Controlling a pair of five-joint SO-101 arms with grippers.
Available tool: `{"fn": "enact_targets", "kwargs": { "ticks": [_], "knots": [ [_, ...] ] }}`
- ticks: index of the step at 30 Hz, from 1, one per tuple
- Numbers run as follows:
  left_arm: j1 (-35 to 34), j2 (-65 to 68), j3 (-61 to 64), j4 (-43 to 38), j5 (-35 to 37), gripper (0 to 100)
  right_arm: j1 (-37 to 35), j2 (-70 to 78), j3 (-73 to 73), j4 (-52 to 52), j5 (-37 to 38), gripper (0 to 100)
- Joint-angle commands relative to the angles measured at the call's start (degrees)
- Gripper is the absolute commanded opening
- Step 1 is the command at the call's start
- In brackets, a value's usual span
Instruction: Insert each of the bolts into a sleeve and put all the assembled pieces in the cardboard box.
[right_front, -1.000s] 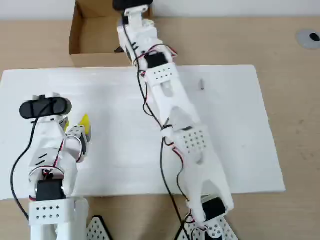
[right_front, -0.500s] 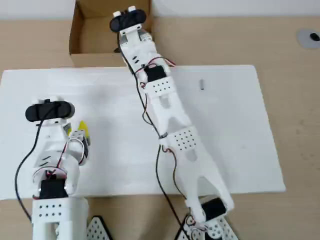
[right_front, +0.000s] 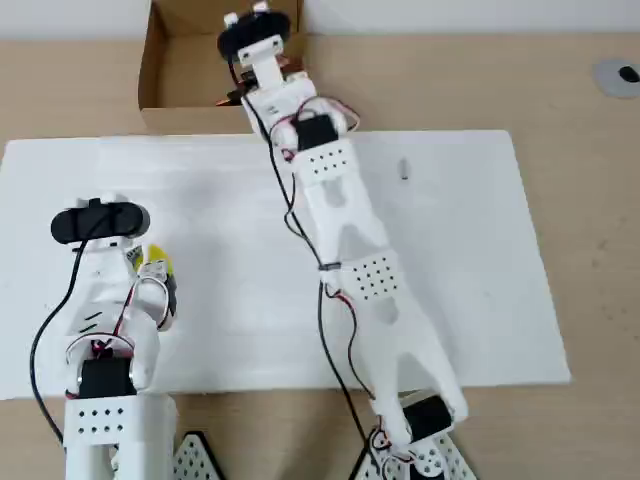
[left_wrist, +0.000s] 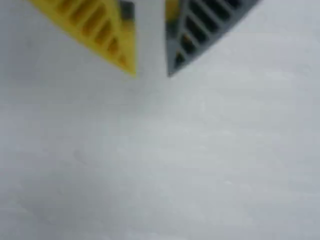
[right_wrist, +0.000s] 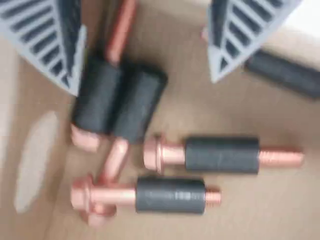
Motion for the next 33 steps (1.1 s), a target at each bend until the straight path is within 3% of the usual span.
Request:
{"fn": "enact_targets", "kwargs": {
  "ticks": [1, 4, 13, 22, 27, 33],
  "knots": [
    [-0.6, -0.7, -0.1, -1.1, -0.2, 1, -1.4, -12.2, -3.0, 10.4, -2.4, 10.8],
    [-0.6, -0.7, -0.1, -1.3, -0.2, 1, -1.4, -15.8, -3.0, 15.6, -4.0, 0.5],
    [-0.6, -0.7, 2.3, -1.1, 0.1, 1, -2.7, -25.8, -3.1, 37.1, -4.7, 0.9],
    [-1.1, -0.7, 2.6, -1.1, 0.1, 1, -2.2, -37.7, 0.0, 37.7, -4.7, 0.9],
    [-1.1, -0.7, 2.1, 0.1, -0.1, 1, -2.2, -47.3, 18.0, 37.8, -4.7, 0.9],
    [-1.1, -0.7, 4.5, 0.7, 0.1, 1, -4.2, -67.6, 55.9, 37.3, -4.6, 0.9]
  ]
}}
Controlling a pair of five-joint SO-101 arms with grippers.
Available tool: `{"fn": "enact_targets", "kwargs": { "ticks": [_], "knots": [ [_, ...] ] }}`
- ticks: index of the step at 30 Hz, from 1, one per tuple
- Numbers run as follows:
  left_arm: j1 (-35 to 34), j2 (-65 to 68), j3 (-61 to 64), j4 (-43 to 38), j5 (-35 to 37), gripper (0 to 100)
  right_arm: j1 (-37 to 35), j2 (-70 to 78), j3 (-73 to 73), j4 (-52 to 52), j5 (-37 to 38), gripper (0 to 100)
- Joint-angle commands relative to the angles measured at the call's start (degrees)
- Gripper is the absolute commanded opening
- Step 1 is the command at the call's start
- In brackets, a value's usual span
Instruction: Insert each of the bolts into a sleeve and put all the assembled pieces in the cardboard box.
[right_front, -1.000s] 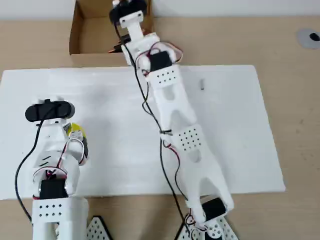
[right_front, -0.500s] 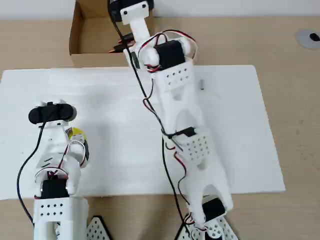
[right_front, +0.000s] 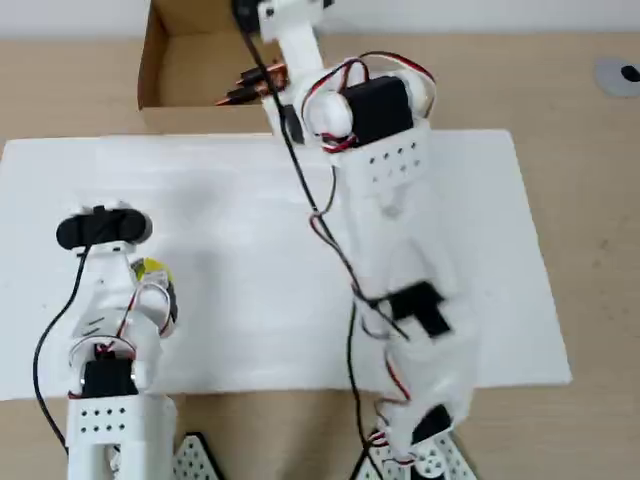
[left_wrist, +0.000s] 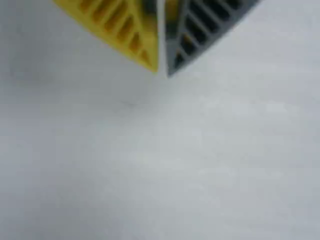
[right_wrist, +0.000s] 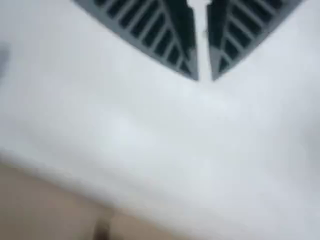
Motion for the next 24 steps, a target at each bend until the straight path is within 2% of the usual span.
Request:
{"fn": "enact_targets", "kwargs": {
  "ticks": [1, 6, 13, 16, 19, 24],
  "knots": [
    [-0.8, -0.7, 1.1, 0.0, 0.1, 1, -2.0, -15.6, 24.7, -0.7, -0.4, 0.9],
    [-0.8, -0.7, 1.9, 0.0, -0.1, 1, 1.1, -30.4, 45.1, -5.8, -0.2, 0.9],
    [-0.7, -0.7, 2.1, 0.0, 0.1, 1, 11.6, -45.6, 68.1, -19.8, 1.6, 1.0],
    [-0.8, -0.7, 2.6, 0.0, -0.3, 1, 13.5, -49.9, 80.3, -28.3, 5.6, 1.0],
    [-0.8, -0.7, 2.6, 0.0, -0.3, 1, 13.3, -54.2, 93.9, -37.6, 6.5, 1.0],
    [-0.9, -0.7, 2.5, 0.0, 0.0, 1, 13.3, -61.8, 114.0, -56.6, 11.1, 1.0]
  ]
}}
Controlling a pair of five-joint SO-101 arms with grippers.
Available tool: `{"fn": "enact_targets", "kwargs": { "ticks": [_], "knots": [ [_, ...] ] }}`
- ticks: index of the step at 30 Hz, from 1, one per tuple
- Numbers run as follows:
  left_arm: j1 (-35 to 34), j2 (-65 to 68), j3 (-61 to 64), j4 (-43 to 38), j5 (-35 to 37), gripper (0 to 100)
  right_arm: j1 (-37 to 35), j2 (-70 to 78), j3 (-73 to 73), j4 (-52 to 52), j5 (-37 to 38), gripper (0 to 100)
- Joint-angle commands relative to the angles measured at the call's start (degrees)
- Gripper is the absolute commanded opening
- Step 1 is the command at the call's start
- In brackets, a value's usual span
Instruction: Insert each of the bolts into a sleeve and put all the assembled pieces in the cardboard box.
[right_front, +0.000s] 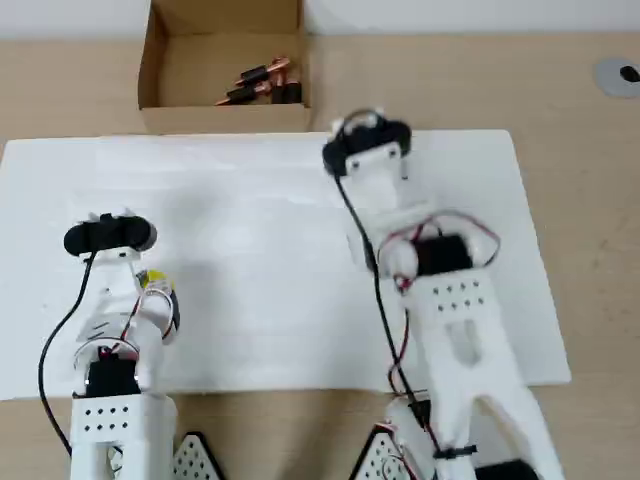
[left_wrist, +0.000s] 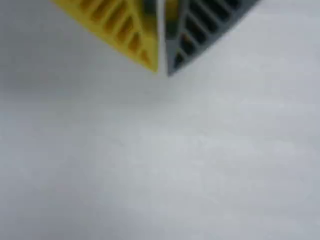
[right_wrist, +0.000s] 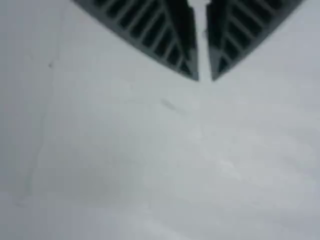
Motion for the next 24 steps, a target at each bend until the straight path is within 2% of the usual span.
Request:
{"fn": "enact_targets", "kwargs": {
  "ticks": [1, 6, 24],
  "knots": [
    [-1.1, -0.7, -0.4, -0.1, 0.0, 1, 0.6, -6.8, 13.1, -13.0, 3.0, 1.0],
    [-6.5, -0.7, -0.4, -0.1, 0.2, 1, 0.6, -12.4, 24.4, -19.9, 3.3, 1.0],
    [-6.7, -0.7, -0.4, -0.4, -0.1, 1, 0.8, -26.8, 37.3, -22.3, 3.3, 1.0]
  ]
}}
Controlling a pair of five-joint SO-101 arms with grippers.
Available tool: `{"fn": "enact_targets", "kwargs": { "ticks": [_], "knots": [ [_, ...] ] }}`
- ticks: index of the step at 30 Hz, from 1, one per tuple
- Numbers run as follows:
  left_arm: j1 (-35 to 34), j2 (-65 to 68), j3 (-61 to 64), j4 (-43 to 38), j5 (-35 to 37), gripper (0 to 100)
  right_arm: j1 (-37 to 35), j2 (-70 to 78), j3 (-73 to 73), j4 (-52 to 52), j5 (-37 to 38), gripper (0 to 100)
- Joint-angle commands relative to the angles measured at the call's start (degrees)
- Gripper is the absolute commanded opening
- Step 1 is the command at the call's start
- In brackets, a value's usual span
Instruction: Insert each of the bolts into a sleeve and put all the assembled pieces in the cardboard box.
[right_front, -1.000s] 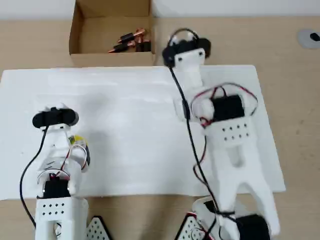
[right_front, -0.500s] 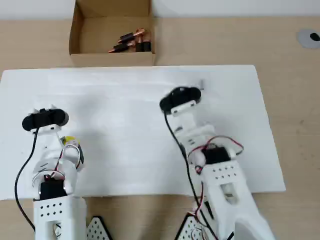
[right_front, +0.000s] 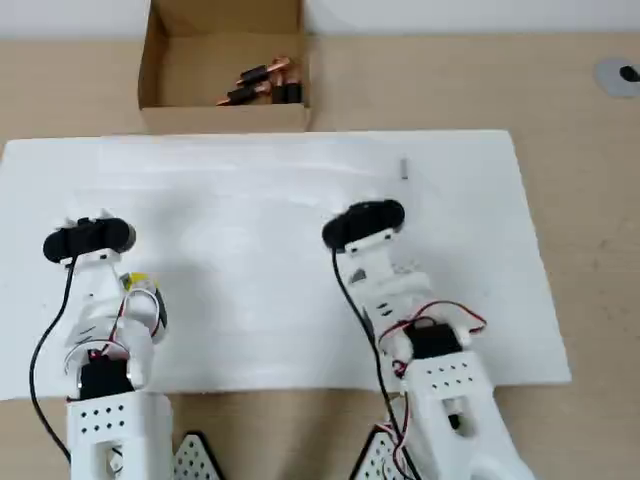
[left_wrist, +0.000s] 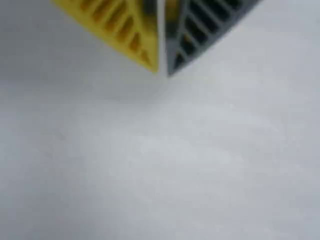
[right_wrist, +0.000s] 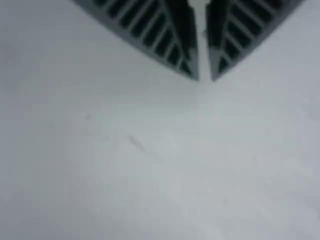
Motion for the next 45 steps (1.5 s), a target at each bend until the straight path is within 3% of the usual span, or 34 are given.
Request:
{"fn": "enact_targets", "kwargs": {
  "ticks": [1, 13, 23, 30, 45],
  "knots": [
    [-0.9, -0.7, -0.4, -0.4, -0.1, 1, 0.9, -5.3, 1.5, -0.8, 0.4, 1.0],
    [-0.9, -0.7, -0.4, -0.4, -0.2, 1, 0.8, -29.8, 12.3, -0.3, 0.4, 1.0],
    [-0.9, -0.7, -0.4, -0.4, -0.2, 1, 0.7, -43.8, 11.9, 19.5, 0.4, 1.0],
    [-0.9, -0.7, -0.4, -0.4, -0.2, 1, 0.7, -49.0, 11.6, 26.7, 0.4, 1.0],
    [-0.9, -0.7, -0.4, -0.4, -0.2, 1, 0.7, -49.2, 11.6, 26.9, 0.5, 1.0]
  ]
}}
